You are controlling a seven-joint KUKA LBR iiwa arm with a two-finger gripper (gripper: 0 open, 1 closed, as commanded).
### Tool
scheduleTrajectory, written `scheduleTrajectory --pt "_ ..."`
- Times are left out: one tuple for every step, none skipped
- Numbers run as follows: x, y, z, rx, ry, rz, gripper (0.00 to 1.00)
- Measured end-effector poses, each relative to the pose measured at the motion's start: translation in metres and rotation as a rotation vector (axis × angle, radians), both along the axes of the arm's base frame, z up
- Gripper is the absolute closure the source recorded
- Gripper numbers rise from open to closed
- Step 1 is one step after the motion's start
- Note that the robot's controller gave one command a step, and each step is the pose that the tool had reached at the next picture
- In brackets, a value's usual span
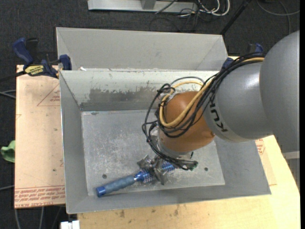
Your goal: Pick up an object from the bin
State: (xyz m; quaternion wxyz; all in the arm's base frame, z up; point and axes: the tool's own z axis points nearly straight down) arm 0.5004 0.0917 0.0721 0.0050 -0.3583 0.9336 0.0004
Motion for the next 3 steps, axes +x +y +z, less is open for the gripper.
scheduleTrajectory --pt "-0.002 0.000 -0.001 -0.001 0.005 0.002 0.00" --pt "-0.002 -0.001 -0.002 -0.002 0.007 -0.001 1.00" --pt "0.006 -0.011 0.143 -0.003 -0.001 0.106 1.00"
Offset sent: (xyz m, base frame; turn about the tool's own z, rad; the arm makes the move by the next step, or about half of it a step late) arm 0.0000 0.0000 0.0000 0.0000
